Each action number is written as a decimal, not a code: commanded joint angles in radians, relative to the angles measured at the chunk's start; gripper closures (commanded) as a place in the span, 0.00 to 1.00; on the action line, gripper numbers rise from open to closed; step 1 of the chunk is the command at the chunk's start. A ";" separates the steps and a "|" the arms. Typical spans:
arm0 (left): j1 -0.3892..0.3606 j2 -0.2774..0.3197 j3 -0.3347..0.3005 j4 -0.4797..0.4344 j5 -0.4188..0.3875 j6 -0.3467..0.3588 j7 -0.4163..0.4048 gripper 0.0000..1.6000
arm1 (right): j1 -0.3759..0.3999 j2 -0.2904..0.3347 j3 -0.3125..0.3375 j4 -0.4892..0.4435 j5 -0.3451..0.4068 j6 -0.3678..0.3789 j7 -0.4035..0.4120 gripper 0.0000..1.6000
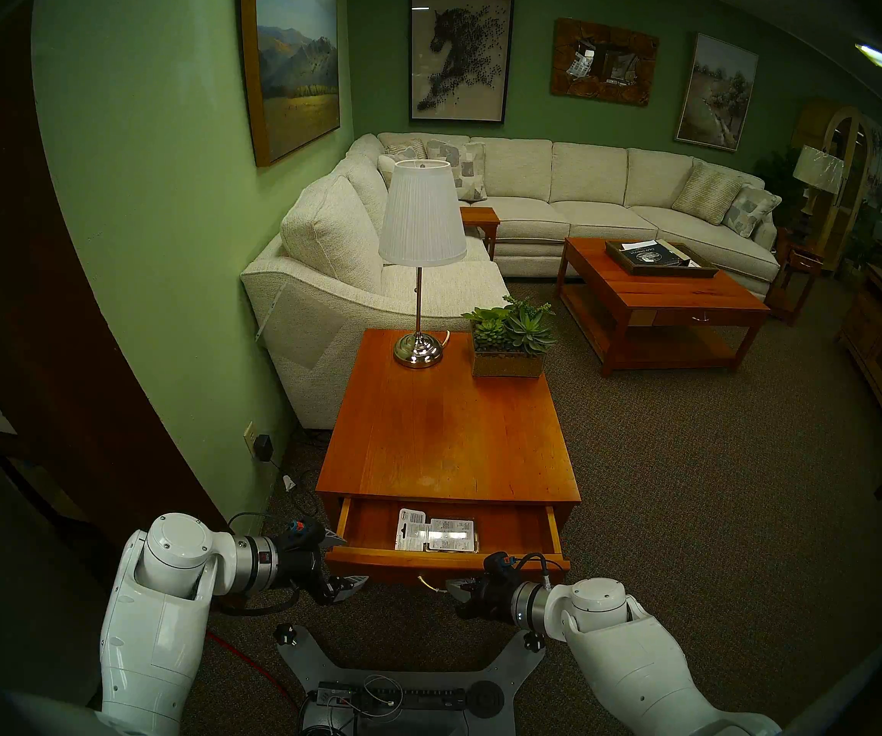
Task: Open the drawer, take out the contents and close the drawer
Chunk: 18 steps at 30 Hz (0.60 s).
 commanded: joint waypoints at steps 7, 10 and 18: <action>-0.019 -0.003 0.002 -0.019 -0.003 -0.003 -0.001 0.00 | -0.115 0.082 -0.063 0.092 0.030 0.035 0.014 1.00; -0.020 -0.004 0.002 -0.019 -0.003 -0.004 -0.001 0.00 | -0.115 0.102 -0.062 0.070 0.049 0.025 0.022 1.00; -0.020 -0.005 0.001 -0.019 -0.002 -0.006 -0.001 0.00 | -0.159 0.154 -0.058 -0.031 0.085 -0.011 0.033 1.00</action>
